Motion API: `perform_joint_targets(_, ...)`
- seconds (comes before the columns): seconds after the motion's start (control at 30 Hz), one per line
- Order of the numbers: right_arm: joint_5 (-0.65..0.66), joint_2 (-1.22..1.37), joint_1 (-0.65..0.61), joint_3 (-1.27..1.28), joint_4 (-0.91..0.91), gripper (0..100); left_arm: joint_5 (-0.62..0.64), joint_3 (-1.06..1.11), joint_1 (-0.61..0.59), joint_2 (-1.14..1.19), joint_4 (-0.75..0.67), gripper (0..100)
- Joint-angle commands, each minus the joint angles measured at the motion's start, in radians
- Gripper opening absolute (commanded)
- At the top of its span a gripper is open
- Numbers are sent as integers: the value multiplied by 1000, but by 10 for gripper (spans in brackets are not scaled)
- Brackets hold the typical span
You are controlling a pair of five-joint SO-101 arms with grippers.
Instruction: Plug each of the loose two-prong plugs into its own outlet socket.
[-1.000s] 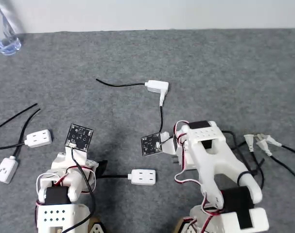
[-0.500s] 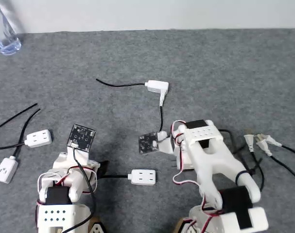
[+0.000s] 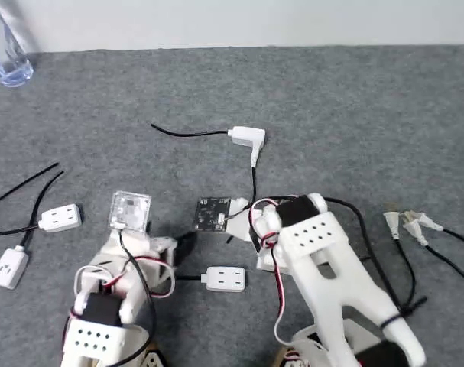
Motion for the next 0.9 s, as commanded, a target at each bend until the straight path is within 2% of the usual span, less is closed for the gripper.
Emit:
perform_joint_targets(0.0,-127,-93,-13,-74,15,9,250,-27,114,-8,-52,317)
perform_joint_targets(0.13,-173,-140,-15,-86,19,9,344,-25,196,-8,29,318)
perform_joint_targets(0.37,-189,-140,-16,-89,-19,9,436,-27,325,-8,28,318)
perform_joint_targets(0.67,-190,-139,-82,-83,-24,9,445,-27,328,-8,-101,318)
perform_joint_targets(0.87,-221,-140,-110,-87,-22,8,442,-21,328,-8,-115,318)
